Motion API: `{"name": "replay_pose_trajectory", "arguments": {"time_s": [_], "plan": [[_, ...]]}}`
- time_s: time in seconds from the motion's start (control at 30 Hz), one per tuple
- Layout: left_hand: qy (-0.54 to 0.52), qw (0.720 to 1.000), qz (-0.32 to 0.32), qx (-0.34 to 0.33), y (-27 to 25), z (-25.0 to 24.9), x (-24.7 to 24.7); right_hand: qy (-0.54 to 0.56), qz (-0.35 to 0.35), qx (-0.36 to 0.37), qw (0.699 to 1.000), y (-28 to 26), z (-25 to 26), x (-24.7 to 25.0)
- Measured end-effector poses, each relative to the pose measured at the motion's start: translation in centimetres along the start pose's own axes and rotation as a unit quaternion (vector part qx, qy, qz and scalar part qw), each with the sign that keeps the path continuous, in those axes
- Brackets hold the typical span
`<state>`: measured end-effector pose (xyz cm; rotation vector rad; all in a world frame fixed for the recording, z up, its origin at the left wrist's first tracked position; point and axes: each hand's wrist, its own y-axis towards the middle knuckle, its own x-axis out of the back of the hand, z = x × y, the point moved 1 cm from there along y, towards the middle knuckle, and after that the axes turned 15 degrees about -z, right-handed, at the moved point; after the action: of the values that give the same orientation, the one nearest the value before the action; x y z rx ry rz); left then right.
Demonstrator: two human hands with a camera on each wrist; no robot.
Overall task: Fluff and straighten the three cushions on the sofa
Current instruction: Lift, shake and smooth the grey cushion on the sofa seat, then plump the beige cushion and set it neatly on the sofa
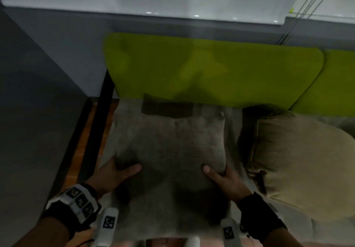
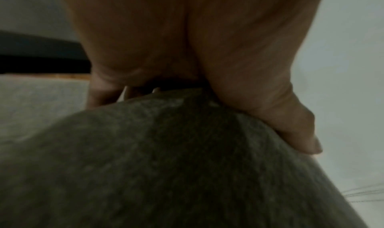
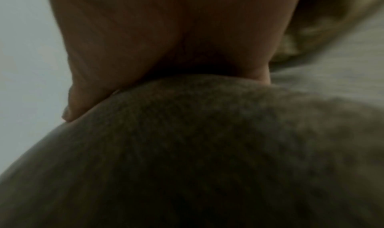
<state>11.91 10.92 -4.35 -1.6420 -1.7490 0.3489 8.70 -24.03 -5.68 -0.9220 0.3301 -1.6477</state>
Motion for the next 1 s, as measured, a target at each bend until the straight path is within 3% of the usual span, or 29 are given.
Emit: {"name": "replay_pose_trajectory", "arguments": {"time_s": [0.1,0.2,0.33,0.43,0.6,0.83,1.0], "plan": [[-0.007,0.992,-0.062,-0.106,1.1,-2.8,2.5,0.041,-0.008,0.117,0.992,1.4,4.0,0.6],[0.000,0.974,-0.061,-0.220,2.9,-7.0,5.1,0.078,-0.027,0.231,0.969,3.5,8.3,0.6],[0.023,0.946,-0.090,-0.312,5.3,-11.3,6.5,0.096,-0.042,0.319,0.942,5.8,13.4,-0.8],[0.013,0.944,-0.112,-0.310,8.0,-11.9,7.2,0.101,-0.048,0.349,0.930,7.3,15.3,-2.7],[0.064,0.954,-0.089,-0.279,13.4,-11.6,8.7,0.074,-0.053,0.296,0.951,10.1,16.4,-5.9],[0.096,0.958,-0.084,-0.255,19.0,-11.0,10.6,0.055,-0.078,0.285,0.954,12.6,17.3,-8.8],[0.121,0.941,-0.112,-0.295,20.0,-10.5,12.0,0.053,-0.075,0.278,0.956,13.1,17.1,-9.7]]}}
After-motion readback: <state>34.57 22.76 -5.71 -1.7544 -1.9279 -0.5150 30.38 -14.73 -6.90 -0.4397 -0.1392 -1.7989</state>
